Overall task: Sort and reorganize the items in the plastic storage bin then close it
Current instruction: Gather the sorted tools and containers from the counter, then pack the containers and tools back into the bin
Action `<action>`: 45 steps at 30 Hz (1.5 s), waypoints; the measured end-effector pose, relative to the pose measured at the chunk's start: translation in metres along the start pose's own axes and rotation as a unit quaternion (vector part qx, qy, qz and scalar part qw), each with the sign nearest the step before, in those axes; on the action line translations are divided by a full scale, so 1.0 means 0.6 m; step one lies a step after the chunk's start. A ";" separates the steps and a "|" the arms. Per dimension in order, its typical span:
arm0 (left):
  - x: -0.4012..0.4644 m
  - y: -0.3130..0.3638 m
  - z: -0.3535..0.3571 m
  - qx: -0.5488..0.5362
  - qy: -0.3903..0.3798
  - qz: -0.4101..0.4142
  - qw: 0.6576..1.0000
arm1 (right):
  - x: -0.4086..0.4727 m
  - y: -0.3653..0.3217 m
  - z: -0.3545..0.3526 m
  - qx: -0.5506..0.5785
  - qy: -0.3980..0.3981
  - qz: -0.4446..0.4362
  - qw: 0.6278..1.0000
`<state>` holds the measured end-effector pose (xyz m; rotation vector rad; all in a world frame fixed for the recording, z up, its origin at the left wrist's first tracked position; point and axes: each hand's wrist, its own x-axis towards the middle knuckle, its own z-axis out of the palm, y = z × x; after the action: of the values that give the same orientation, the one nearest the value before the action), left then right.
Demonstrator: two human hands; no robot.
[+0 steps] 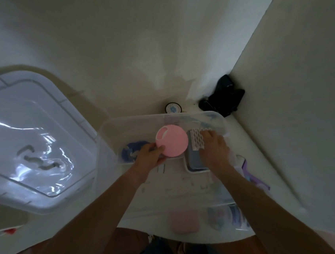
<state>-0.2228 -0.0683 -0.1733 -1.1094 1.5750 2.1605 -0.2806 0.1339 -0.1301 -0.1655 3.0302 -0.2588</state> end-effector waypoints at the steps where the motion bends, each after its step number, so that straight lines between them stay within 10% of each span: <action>1: 0.000 0.000 0.002 0.003 -0.002 0.004 1.000 | -0.005 0.003 0.003 -0.030 -0.011 -0.026 0.999; 12: -0.043 0.016 -0.003 0.185 0.070 0.073 0.977 | -0.024 0.059 -0.049 0.072 -0.002 -0.085 0.994; 18: -0.233 -0.003 0.012 0.431 0.122 0.342 0.826 | -0.213 0.131 -0.138 0.260 0.117 -0.074 0.956; 26: -0.352 -0.184 0.028 0.562 0.012 0.418 0.714 | -0.386 0.164 -0.010 0.308 -0.196 -0.010 0.931; 33: -0.216 -0.291 0.044 0.485 0.048 -0.029 0.873 | -0.335 0.097 0.136 0.200 -0.296 -0.005 0.934; 45: -0.356 -0.244 0.018 0.333 0.085 0.121 0.931 | -0.400 0.103 0.018 0.355 -0.199 0.034 0.913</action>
<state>0.0049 0.0467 -0.1266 -0.9148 2.3736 1.4506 -0.0485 0.2207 -0.1311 -0.0426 2.3509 -1.1290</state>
